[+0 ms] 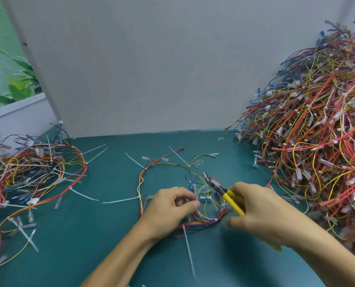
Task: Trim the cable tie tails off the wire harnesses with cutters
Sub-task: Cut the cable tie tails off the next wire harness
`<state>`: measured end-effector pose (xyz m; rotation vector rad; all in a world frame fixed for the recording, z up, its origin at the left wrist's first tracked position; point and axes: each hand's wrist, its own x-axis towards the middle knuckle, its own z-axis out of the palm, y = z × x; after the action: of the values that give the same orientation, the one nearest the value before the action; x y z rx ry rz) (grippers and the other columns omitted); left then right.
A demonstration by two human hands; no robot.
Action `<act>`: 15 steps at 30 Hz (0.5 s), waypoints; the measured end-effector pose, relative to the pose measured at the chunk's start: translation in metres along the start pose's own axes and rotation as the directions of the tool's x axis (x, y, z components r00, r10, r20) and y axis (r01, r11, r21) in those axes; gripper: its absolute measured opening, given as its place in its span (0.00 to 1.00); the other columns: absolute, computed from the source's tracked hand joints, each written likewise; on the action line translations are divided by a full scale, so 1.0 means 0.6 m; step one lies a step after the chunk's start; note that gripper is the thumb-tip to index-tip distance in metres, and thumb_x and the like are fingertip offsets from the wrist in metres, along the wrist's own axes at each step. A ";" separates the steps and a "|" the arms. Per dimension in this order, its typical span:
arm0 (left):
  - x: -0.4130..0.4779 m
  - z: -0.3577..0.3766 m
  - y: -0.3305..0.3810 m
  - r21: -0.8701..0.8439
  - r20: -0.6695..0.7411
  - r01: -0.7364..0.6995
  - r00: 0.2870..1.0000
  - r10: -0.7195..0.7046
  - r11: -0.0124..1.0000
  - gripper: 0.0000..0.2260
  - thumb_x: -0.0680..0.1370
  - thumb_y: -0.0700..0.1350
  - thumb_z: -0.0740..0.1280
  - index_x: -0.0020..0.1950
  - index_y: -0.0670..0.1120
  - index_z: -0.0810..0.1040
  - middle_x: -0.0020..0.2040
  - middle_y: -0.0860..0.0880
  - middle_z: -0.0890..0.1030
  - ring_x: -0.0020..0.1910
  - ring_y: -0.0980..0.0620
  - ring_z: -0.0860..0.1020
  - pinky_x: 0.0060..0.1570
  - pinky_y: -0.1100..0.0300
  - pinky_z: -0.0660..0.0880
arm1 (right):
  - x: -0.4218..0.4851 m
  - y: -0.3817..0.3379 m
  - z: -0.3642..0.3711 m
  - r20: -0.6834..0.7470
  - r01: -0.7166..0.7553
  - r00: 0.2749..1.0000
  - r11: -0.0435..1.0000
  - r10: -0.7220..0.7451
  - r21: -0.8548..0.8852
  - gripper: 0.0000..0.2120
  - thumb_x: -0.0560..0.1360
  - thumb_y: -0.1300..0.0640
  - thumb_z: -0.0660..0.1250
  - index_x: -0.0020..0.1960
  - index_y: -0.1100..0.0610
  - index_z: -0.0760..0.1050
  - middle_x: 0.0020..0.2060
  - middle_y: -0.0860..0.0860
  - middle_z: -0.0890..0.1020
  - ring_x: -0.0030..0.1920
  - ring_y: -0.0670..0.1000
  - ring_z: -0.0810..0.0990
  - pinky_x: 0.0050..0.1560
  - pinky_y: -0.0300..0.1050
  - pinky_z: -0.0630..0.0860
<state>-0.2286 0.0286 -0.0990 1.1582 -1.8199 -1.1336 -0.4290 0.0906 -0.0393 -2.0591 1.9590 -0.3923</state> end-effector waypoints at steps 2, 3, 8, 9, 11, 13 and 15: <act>0.005 -0.001 0.000 -0.039 0.004 0.029 1.000 -0.028 0.999 0.07 0.75 0.43 0.70 0.37 0.49 0.81 0.29 0.52 0.73 0.30 0.55 0.68 0.35 0.60 0.66 | -0.009 0.001 0.006 -0.037 0.045 0.998 0.998 -0.047 -0.044 0.10 0.70 0.48 0.68 0.40 0.51 0.69 0.32 0.48 0.73 0.35 0.45 0.71 0.34 0.39 0.67; 0.007 -0.001 0.000 -0.064 0.000 0.046 0.999 -0.046 0.997 0.08 0.76 0.42 0.69 0.36 0.49 0.80 0.29 0.54 0.73 0.29 0.56 0.68 0.33 0.60 0.66 | -0.013 0.002 0.010 -0.041 0.052 0.998 0.997 -0.054 -0.056 0.11 0.72 0.47 0.66 0.39 0.52 0.68 0.33 0.50 0.73 0.36 0.47 0.72 0.37 0.41 0.69; 0.012 -0.010 -0.003 -0.098 0.052 0.062 0.997 -0.058 0.993 0.02 0.70 0.46 0.72 0.38 0.49 0.82 0.28 0.53 0.72 0.27 0.56 0.66 0.30 0.63 0.65 | -0.031 -0.001 0.019 -0.027 0.023 0.999 0.990 -0.027 -0.137 0.08 0.73 0.49 0.60 0.38 0.48 0.64 0.40 0.46 0.71 0.47 0.53 0.74 0.43 0.48 0.71; 0.011 -0.011 -0.004 -0.108 0.083 0.059 0.995 -0.050 0.992 0.03 0.67 0.46 0.71 0.40 0.50 0.83 0.28 0.54 0.71 0.27 0.56 0.66 0.30 0.64 0.64 | -0.033 -0.002 0.016 -0.027 0.010 1.000 0.989 -0.014 -0.151 0.08 0.73 0.49 0.60 0.37 0.45 0.63 0.41 0.46 0.71 0.48 0.53 0.73 0.42 0.48 0.70; 0.010 -0.011 -0.004 -0.109 0.116 0.045 0.993 -0.033 0.993 0.05 0.66 0.46 0.73 0.41 0.50 0.84 0.27 0.55 0.68 0.27 0.57 0.64 0.29 0.67 0.62 | -0.034 -0.001 0.011 -0.044 -0.015 0.999 0.981 0.006 -0.192 0.10 0.72 0.49 0.60 0.35 0.43 0.61 0.42 0.45 0.71 0.49 0.53 0.73 0.41 0.47 0.69; 0.008 -0.007 0.000 -0.071 0.094 0.021 0.995 -0.014 0.997 0.01 0.71 0.44 0.75 0.40 0.50 0.84 0.27 0.55 0.72 0.28 0.58 0.66 0.30 0.68 0.63 | -0.034 0.000 0.007 -0.061 -0.029 0.998 0.970 0.015 -0.239 0.10 0.71 0.49 0.60 0.34 0.43 0.61 0.42 0.45 0.71 0.49 0.52 0.73 0.39 0.47 0.67; 0.009 -0.004 -0.001 -0.053 0.076 0.013 0.997 -0.009 0.999 0.05 0.74 0.43 0.72 0.38 0.48 0.82 0.30 0.53 0.76 0.29 0.59 0.68 0.31 0.68 0.65 | -0.036 0.000 0.011 -0.047 -0.031 0.999 0.964 0.019 -0.263 0.08 0.70 0.49 0.60 0.34 0.44 0.62 0.40 0.45 0.71 0.48 0.53 0.74 0.36 0.45 0.65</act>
<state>-0.2283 0.0231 -0.0984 1.1094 -1.8314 -1.2402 -0.4273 0.1120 -0.0456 -2.1966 2.1632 -0.1793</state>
